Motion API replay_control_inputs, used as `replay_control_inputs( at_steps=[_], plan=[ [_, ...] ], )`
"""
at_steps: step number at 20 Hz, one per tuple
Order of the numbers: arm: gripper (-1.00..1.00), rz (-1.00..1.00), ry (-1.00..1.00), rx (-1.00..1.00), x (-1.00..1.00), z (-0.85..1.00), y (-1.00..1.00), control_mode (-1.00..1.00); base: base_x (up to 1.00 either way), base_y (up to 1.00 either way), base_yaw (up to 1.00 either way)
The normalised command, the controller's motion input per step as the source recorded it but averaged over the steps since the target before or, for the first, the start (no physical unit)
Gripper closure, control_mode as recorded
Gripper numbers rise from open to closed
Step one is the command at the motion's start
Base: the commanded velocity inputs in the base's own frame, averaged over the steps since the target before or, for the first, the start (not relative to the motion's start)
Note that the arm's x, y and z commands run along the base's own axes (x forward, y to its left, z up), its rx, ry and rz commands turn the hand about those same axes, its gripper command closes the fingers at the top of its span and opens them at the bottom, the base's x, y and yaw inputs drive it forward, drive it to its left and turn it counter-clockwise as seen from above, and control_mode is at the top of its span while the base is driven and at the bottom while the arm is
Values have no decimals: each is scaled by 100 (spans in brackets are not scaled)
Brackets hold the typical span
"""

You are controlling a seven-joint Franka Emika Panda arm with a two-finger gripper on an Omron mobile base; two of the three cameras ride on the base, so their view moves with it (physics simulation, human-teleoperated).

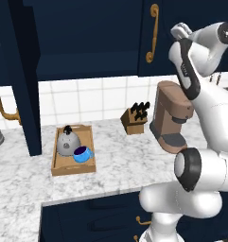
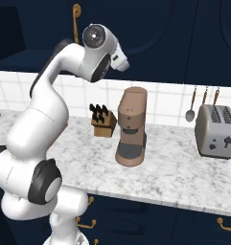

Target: Pick the kettle from the counter and place it on the tray. Then pick the mug from the cabinet and place it on the tray. Then close the cabinet doors.

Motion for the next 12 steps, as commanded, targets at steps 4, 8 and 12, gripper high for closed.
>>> replay_control_inputs(
  at_steps=[4,8,12],
  plan=[
    [100,-30,-4,3,67,-22,16,-100,0,0,0],
    [100,-25,-12,12,74,-45,1,-100,0,0,0],
    [100,-5,-41,12,65,-93,0,-100,0,0,0]
  ],
)
